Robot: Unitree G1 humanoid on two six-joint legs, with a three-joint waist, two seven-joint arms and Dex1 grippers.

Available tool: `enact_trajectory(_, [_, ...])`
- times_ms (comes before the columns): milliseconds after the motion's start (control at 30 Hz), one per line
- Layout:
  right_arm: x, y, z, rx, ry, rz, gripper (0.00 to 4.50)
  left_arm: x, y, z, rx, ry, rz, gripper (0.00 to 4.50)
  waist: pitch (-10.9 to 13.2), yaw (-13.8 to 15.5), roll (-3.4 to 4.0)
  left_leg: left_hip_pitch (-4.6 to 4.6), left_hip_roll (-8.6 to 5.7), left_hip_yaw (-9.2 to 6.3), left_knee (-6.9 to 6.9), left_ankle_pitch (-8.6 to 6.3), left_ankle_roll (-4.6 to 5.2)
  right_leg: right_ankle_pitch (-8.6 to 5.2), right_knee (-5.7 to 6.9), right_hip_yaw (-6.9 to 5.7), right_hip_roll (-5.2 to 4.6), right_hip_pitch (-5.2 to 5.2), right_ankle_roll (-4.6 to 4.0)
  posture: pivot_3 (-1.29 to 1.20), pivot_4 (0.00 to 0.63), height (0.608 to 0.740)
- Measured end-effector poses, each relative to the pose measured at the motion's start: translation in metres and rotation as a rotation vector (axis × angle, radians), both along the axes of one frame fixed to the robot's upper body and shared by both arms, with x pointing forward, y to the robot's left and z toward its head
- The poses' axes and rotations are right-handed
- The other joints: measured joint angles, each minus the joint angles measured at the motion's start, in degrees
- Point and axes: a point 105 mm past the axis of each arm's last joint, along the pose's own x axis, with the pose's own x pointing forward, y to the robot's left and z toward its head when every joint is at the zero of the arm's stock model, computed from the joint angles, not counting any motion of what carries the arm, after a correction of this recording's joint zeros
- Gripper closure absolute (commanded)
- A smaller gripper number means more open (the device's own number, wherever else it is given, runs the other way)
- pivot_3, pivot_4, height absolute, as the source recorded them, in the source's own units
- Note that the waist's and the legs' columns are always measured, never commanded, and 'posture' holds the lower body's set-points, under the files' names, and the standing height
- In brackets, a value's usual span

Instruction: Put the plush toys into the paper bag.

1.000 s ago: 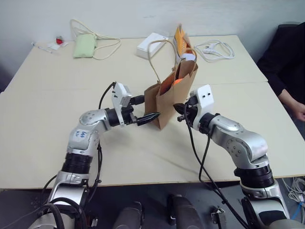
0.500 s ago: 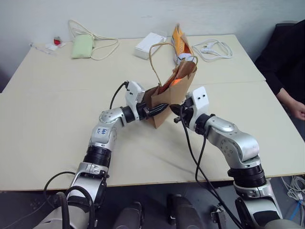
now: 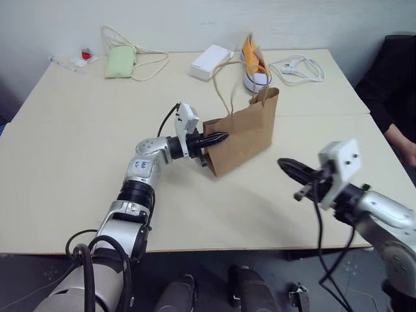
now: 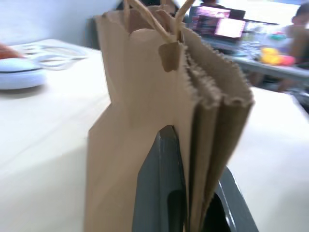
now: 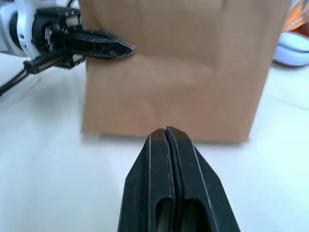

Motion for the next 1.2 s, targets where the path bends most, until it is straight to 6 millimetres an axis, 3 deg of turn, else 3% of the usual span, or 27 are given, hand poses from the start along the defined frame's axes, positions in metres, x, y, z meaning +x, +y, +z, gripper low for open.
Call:
enact_trajectory(233, [-0.058, -0.010, 0.019, -0.065, 0.087, 0.161, 1.47, -0.032, -0.004, 0.009, 0.119, -0.079, -0.359, 4.50, 0.0, 0.1, -0.07, 0.10, 0.03, 0.05, 0.01, -0.03, 0.07, 0.00, -0.10, 0.02, 0.04, 0.14, 0.01, 0.00, 0.150, 0.740])
enact_trajectory(367, [-0.079, -0.020, 0.026, -0.106, 0.125, 0.178, 0.07, -0.031, -0.006, -0.006, 0.212, -0.120, -0.380, 4.50, 0.1, 0.5, -0.19, 0.80, 0.15, 0.03, -0.11, -0.14, 0.27, 0.06, -0.62, 0.01, 0.14, 1.05, 0.11, 0.00, 0.150, 0.740])
enact_trajectory(433, [-0.082, -0.023, 0.022, -0.104, 0.159, 0.180, 0.03, -0.031, -0.005, -0.012, 0.233, -0.129, -0.377, 4.50, 0.1, 0.5, -0.29, 0.86, 0.15, 0.07, -0.10, -0.17, 0.31, 0.09, -0.65, 0.07, 0.15, 1.11, 0.16, 0.00, 0.150, 0.740])
enact_trajectory(533, [-0.082, -0.025, 0.018, -0.113, 0.168, 0.184, 0.00, -0.029, -0.002, -0.016, 0.250, -0.117, -0.364, 3.82, 0.2, 0.5, -0.31, 0.85, 0.15, 0.08, -0.09, -0.17, 0.32, 0.10, -0.65, 0.09, 0.15, 1.09, 0.18, 0.00, 0.150, 0.740])
enact_trajectory(633, [-0.077, -0.029, 0.015, -0.115, 0.175, 0.192, 0.00, -0.027, 0.015, -0.019, 0.274, -0.092, -0.325, 2.89, 0.2, 0.2, -0.31, 0.85, 0.19, 0.08, -0.10, -0.18, 0.29, 0.10, -0.63, 0.09, 0.17, 1.06, 0.18, 0.00, 0.150, 0.740])
enact_trajectory(767, [-0.067, -0.038, 0.018, -0.146, 0.174, 0.226, 0.00, -0.030, 0.058, -0.014, 0.329, -0.060, -0.231, 1.58, 0.2, -0.3, -0.31, 0.85, 0.32, 0.12, -0.10, -0.22, 0.21, 0.09, -0.62, 0.12, 0.28, 1.02, 0.17, 0.00, 0.150, 0.740])
enact_trajectory(933, [-0.053, -0.055, 0.034, -0.167, 0.169, 0.286, 0.00, -0.062, 0.129, 0.023, 0.378, 0.071, -0.087, 0.02, 0.2, -0.2, -0.31, 0.80, 0.44, 0.07, -0.11, -0.27, 0.15, 0.05, -0.64, 0.08, 0.33, 0.99, 0.10, 0.00, 0.150, 0.740])
enact_trajectory(1067, [-0.048, -0.070, 0.042, -0.171, 0.167, 0.307, 0.00, -0.089, 0.151, 0.069, 0.389, 0.038, -0.031, 0.02, 0.1, 1.1, -0.17, 0.82, 0.40, -0.01, -0.09, -0.33, 0.24, 0.05, -0.90, 0.01, 0.25, 1.13, 0.09, 0.00, 0.150, 0.740])
enact_trajectory(1200, [-0.037, -0.086, 0.062, -0.189, 0.169, 0.324, 0.00, -0.109, 0.182, 0.074, 0.447, 0.099, 0.076, 0.02, 0.3, 0.8, 0.00, 0.83, 0.45, 0.10, -0.12, -0.37, 0.22, 0.02, -0.90, 0.07, 0.29, 1.06, 0.04, 0.00, 0.150, 0.740])
